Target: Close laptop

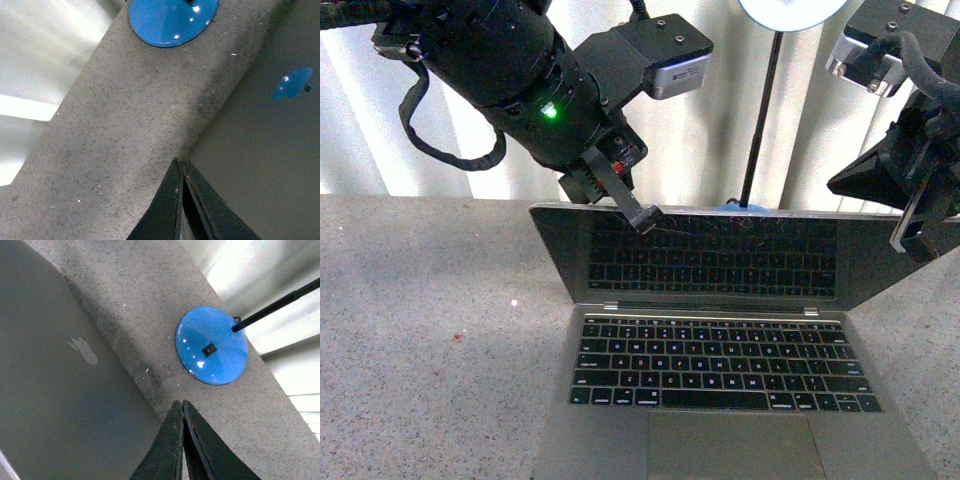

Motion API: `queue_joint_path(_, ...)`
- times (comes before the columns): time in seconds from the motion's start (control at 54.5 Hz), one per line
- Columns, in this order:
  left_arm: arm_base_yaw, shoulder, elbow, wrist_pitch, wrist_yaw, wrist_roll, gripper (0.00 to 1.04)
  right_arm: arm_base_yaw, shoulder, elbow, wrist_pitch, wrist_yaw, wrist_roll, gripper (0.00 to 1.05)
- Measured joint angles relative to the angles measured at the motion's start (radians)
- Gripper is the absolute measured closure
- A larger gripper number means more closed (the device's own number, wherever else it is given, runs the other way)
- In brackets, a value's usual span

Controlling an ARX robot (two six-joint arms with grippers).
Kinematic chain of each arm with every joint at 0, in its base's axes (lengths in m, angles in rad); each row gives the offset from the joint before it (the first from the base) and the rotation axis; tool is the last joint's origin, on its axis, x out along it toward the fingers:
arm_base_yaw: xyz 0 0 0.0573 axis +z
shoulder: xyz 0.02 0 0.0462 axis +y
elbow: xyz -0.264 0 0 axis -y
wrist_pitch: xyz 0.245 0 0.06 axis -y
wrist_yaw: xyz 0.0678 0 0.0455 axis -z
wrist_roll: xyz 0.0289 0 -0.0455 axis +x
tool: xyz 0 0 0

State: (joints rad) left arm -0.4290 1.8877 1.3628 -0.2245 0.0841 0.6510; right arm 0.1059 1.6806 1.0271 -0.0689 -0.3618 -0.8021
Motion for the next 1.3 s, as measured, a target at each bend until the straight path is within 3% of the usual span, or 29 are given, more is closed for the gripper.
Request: queue_joint_path(1.303,-0.005,-0.009,-0.166,0.062,0.077,-0.079,1.01,0.051,0.085,-0.075,0.025,-0.017,-0.067,1.02)
